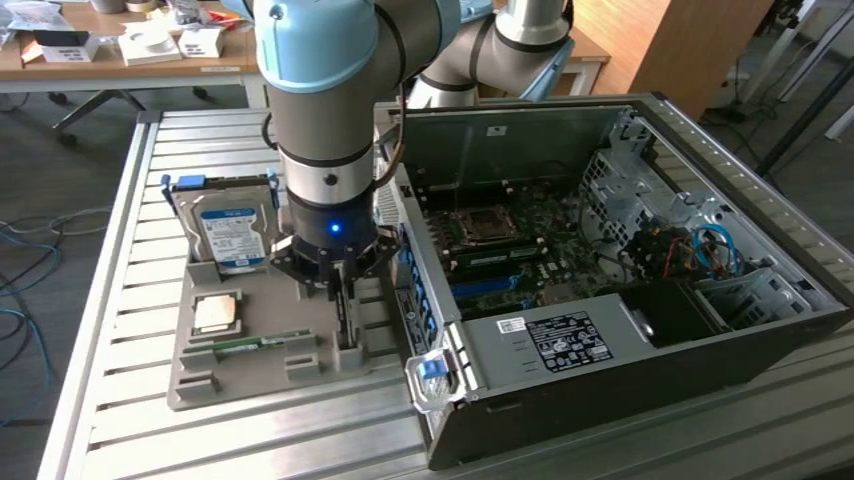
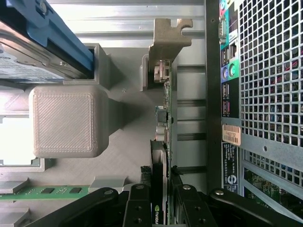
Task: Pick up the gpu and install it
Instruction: 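Pick up the gpu and move the gpu toward the slot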
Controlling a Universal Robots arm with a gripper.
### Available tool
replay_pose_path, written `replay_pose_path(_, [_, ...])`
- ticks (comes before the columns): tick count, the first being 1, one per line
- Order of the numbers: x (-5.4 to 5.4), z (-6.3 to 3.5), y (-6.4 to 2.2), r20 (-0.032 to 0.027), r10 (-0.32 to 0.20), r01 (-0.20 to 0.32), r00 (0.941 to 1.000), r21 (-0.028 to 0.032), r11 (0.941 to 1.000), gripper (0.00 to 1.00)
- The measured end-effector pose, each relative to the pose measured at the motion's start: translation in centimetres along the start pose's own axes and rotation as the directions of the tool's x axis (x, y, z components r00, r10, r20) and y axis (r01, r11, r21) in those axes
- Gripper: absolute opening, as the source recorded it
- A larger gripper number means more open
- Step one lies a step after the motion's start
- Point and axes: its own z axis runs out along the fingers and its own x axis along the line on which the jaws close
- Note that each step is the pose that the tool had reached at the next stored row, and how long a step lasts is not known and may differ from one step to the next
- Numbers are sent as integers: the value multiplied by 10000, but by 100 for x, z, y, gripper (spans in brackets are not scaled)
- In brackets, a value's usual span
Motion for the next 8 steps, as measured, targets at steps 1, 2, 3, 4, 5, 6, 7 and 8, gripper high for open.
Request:
replay_pose_path(1, [0, 0, 0, 0, 0, 0, 10000, 0, 10000, 26])
replay_pose_path(2, [0, 0, 0, 0, -1, 1, 10000, 1, 10000, 26])
replay_pose_path(3, [0, 0, 0, -1, -1, 1, 10000, 0, 10000, 26])
replay_pose_path(4, [0, 0, 0, -1, -1, 1, 10000, 0, 10000, 26])
replay_pose_path(5, [0, 0, 0, 0, -1, 1, 10000, 0, 10000, 26])
replay_pose_path(6, [-1, -2, 1, 1, -1, 1, 10000, -2, 10000, 26])
replay_pose_path(7, [-1, -12, 1, 0, -1, 1, 10000, -1, 10000, 26])
replay_pose_path(8, [-1, -28, 1, 0, -1, 1, 10000, 0, 10000, 26])
